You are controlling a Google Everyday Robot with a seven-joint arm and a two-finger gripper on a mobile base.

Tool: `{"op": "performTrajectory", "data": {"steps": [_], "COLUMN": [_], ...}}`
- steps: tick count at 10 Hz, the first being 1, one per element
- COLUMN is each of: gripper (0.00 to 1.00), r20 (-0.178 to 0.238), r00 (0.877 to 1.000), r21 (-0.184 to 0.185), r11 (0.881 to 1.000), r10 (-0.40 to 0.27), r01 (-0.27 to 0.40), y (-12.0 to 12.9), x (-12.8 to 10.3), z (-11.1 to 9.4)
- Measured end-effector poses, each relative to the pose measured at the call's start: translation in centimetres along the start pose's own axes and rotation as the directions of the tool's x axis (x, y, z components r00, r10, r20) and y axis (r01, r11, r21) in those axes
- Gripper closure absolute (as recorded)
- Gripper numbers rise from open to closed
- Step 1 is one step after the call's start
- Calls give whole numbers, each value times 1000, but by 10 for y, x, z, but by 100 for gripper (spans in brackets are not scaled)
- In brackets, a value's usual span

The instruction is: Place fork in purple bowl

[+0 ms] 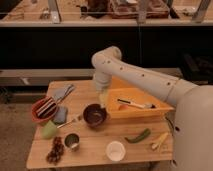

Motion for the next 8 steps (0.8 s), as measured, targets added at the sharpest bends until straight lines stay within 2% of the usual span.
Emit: {"op": "performTrajectory", "data": {"steps": [3,6,8], "gripper": [20,20,20], "r20": [30,41,29], "r00": [996,981,976], "r21": [-18,-48,-63], "r11": [996,980,974], "r10": [-86,-192,-214], "r01": [86,194,216], "y": [-10,-6,0], "x": [-65,-137,-154], "z": [24,60,86]}}
